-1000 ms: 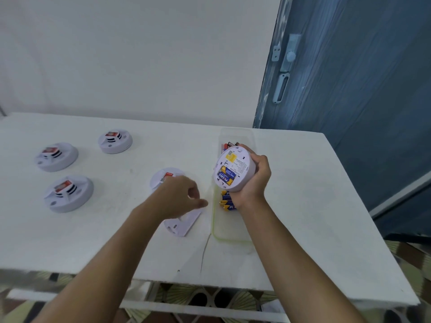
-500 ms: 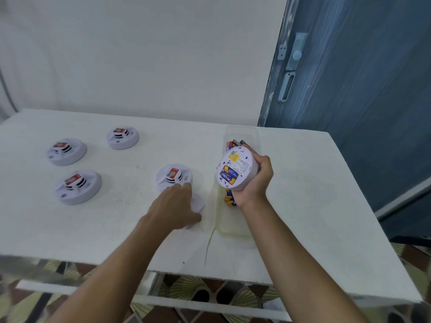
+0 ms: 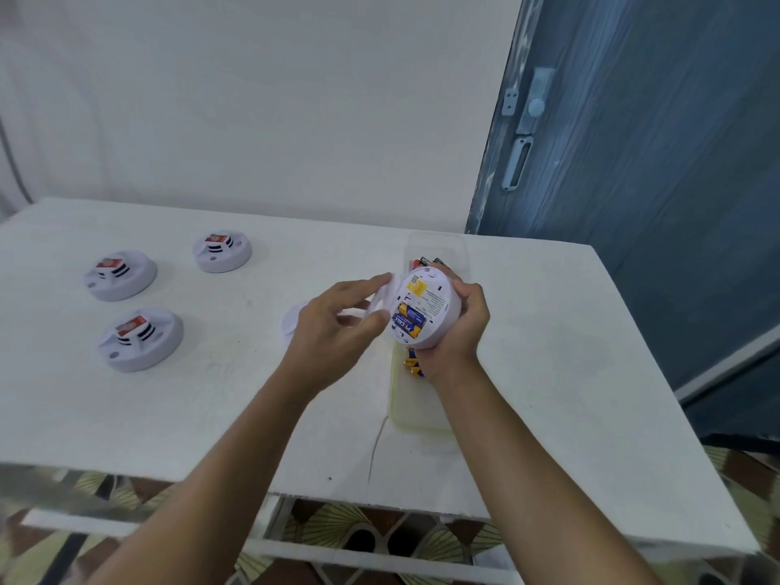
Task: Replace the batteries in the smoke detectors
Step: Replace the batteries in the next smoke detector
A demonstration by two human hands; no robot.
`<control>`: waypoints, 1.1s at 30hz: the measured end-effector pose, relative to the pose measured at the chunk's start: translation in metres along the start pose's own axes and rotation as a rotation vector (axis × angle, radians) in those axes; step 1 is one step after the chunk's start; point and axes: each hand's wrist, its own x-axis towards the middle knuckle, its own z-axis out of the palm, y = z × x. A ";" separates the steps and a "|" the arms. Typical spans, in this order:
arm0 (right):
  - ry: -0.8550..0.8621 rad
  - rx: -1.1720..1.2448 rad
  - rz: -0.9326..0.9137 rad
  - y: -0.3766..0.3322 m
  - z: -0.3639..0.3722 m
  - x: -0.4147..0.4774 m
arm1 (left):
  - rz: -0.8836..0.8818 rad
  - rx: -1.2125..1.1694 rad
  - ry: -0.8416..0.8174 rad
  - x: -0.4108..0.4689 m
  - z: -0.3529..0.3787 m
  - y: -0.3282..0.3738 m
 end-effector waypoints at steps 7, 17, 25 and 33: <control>-0.109 -0.009 0.026 -0.004 0.008 -0.008 | 0.092 0.123 0.102 0.007 0.023 0.002; -0.085 -0.052 -0.010 -0.005 0.011 -0.004 | 0.046 0.115 0.104 0.010 0.030 -0.002; -0.098 -0.080 -0.051 -0.005 0.011 0.001 | 0.033 0.109 0.094 0.008 0.032 0.001; -0.094 -0.054 -0.031 -0.005 0.013 0.000 | 0.041 0.170 0.053 0.009 0.035 -0.001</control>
